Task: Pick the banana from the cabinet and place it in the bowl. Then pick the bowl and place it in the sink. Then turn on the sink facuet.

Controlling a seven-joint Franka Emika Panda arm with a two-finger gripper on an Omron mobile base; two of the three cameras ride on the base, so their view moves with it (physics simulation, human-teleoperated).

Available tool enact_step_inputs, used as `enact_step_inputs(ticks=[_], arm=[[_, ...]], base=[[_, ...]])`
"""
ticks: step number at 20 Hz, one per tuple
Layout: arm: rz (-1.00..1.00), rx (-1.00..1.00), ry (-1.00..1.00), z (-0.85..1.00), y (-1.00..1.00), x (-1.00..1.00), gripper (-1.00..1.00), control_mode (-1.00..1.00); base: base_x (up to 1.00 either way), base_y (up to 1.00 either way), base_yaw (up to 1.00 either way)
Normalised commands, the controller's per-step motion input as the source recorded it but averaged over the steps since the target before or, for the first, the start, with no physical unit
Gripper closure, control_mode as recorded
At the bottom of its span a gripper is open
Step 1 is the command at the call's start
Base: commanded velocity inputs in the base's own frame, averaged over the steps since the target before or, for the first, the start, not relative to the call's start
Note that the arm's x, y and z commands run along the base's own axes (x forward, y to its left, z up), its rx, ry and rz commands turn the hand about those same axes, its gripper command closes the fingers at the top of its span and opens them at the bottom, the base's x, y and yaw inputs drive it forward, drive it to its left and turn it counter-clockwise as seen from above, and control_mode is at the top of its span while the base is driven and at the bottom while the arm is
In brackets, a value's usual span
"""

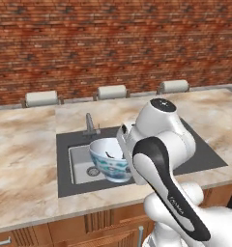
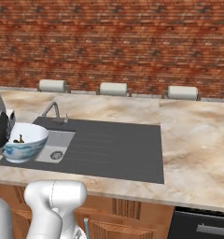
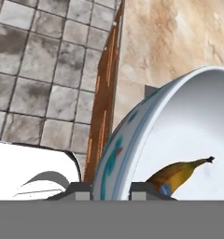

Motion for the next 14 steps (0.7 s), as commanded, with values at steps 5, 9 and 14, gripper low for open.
enact_step_inputs(ticks=[5,9,14], arm=[[0.0,0.0,0.03,-0.25,0.06,0.53,1.0,-1.0],[0.0,0.0,0.05,-0.27,0.0,0.64,1.0,-1.0],[0.0,0.0,0.06,-0.33,0.0,0.51,1.0,-1.0]], base=[[0.0,0.0,0.0],[0.0,0.0,0.0],[0.0,0.0,0.0]])
